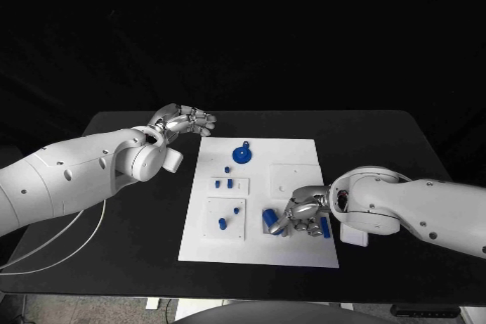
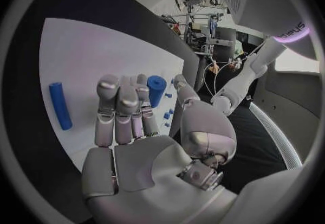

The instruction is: Assemble the parts on the task board

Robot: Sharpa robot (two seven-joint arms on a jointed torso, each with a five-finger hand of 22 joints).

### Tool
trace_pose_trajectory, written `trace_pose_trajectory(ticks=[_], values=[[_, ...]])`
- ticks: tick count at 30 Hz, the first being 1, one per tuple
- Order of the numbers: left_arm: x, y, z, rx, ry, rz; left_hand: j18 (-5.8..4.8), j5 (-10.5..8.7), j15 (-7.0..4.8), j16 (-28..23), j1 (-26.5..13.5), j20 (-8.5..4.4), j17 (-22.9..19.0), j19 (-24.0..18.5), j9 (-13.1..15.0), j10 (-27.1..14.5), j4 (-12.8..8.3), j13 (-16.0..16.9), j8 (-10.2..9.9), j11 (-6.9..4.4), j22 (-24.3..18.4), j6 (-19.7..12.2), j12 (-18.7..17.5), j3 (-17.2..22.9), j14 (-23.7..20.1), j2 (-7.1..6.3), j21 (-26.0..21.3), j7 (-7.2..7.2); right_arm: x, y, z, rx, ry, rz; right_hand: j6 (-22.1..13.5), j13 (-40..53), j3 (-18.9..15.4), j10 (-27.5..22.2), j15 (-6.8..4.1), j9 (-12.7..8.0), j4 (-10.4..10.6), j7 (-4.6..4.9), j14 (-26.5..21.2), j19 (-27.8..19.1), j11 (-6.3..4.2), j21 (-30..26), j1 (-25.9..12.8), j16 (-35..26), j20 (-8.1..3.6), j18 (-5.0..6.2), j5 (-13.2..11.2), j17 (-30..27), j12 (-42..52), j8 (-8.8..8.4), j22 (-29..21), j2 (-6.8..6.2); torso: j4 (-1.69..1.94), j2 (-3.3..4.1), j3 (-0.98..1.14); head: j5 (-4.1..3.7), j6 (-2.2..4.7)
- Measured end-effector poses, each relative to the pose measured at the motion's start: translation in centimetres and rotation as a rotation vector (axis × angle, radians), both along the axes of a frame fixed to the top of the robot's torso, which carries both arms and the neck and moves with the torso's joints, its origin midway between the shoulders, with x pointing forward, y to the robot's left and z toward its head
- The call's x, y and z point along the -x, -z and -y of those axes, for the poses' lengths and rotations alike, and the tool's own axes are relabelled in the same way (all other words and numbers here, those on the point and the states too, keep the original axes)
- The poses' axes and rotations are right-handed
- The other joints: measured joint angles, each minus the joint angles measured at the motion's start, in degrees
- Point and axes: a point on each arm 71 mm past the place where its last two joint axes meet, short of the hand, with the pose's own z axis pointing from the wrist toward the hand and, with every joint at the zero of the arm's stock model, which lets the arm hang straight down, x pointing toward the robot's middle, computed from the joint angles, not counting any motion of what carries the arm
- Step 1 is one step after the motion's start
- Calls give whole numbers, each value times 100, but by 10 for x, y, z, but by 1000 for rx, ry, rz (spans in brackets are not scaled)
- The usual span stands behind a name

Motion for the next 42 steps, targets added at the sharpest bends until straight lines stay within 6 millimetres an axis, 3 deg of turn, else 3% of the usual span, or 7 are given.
trace_pose_trajectory(ticks=[12,18,22,24,27,33,42], values=[[0,0,0,-1,-1,0,0,0,0,0,0,0,6,0,0,0,7,3,0,0,4,0,0,7,0,0,0,0,0,-2,-4,-36,-8,13,9,-6,-15,23,1,-1,-16,-9,0,0,-22,-20,55,0,2,-2,0,12,0,0,0,55,3,2,-5,4,-10],[0,0,0,-1,-1,-1,0,0,0,0,0,0,11,0,0,0,7,3,0,0,3,-21,0,7,0,0,0,21,0,-3,-9,-53,-19,30,15,-6,28,45,-19,-18,10,-16,23,44,-1,-21,318,0,-19,-23,0,30,0,4,0,80,6,2,-7,0,-14],[0,0,0,-1,-1,-1,0,0,0,0,0,0,11,0,0,0,7,2,0,0,9,-21,0,7,0,0,0,21,0,-4,-9,-44,-31,53,4,-6,340,45,-20,-18,0,-4,24,64,-1,-21,747,0,-21,-25,0,38,0,3,0,116,7,2,-10,-7,-19],[0,0,-1,-1,-2,-1,0,0,0,0,0,0,11,0,0,0,7,2,0,0,9,-21,0,7,0,0,0,21,-1,-5,-9,-28,-47,79,33,-15,800,77,-7,-18,83,12,55,137,29,-31,1116,-33,11,-25,0,44,0,2,0,-46,8,2,-14,-7,-20],[0,0,-1,-1,-2,-2,0,0,0,0,0,0,11,0,0,0,7,2,0,0,9,-21,0,7,0,0,0,21,-2,-5,-9,-1,-71,121,140,-18,1063,97,-8,-4,102,5,75,177,9,-31,1235,-35,29,-24,0,46,-1,24,0,-166,8,2,-16,-7,-20],[0,0,-1,-2,-2,-3,0,0,0,0,0,0,16,0,0,0,7,2,0,0,8,-21,0,7,0,0,0,21,-3,-6,-11,27,-99,163,190,-25,1312,117,-7,10,109,-27,76,183,-11,-31,1250,-35,65,-22,0,52,-1,32,0,-213,8,2,-15,-4,-19],[0,0,-1,-3,-2,-6,0,0,0,-22,-19,0,22,0,0,0,22,1,0,0,14,-21,0,-9,0,20,0,21,-4,-6,-10,54,-98,186,242,-40,1463,149,-17,16,455,-36,105,215,-43,-31,944,-35,97,-5,0,74,-1,53,0,-174,6,2,-12,-1,-21]])
